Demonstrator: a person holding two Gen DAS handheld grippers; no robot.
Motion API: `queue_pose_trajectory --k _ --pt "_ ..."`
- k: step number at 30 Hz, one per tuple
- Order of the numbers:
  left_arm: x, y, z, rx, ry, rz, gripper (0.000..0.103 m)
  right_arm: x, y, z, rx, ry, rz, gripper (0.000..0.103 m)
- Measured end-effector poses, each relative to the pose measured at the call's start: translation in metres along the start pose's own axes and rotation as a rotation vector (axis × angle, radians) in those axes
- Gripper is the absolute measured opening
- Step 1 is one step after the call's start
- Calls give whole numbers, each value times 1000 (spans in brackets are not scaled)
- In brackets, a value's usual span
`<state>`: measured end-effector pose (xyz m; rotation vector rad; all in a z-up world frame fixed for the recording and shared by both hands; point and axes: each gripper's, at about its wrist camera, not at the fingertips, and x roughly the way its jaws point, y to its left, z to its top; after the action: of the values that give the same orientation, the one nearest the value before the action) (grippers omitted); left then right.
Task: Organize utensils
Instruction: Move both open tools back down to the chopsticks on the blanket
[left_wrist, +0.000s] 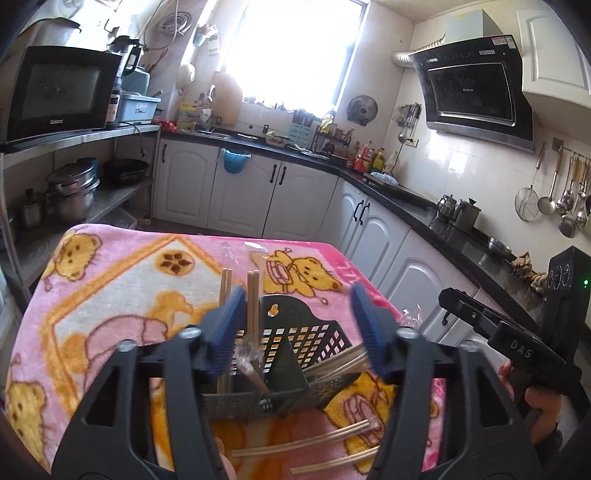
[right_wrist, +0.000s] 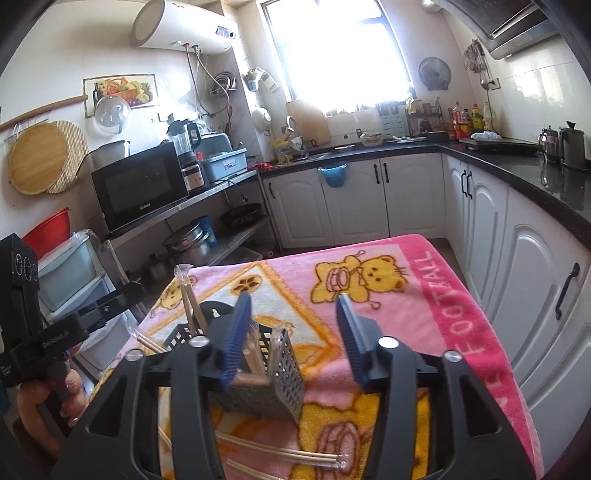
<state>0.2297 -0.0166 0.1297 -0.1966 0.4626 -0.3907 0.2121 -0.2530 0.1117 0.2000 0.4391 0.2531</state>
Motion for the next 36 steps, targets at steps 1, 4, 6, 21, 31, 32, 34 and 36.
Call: queue_pose_trajectory --k 1,4,6,21,31,32,34,36 --pt "-2 0 -1 0 -4 2 73 -1 -1 -1 2 -1 0 53" --pt "-10 0 -4 -9 -20 15 90 -6 -4 -4 2 -6 -5 59" --pt "-13 1 -5 -14 -23 17 93 -9 -4 -6 0 -10 -13 61" --pt "-28 5 -25 -22 1 44 93 -24 2 -25 -28 9 -13 68" --pt "-38 9 -39 -49 8 44 93 -33 10 -44 -51 45 -12 69" --pt "-38 10 -41 -51 9 44 93 -34 10 -46 -48 49 -12 69" --pt "-40 11 -44 -56 13 45 93 -35 10 -50 -44 57 -12 69" --pt "-42 11 -48 -58 18 45 93 -38 9 -54 -42 63 -14 69"
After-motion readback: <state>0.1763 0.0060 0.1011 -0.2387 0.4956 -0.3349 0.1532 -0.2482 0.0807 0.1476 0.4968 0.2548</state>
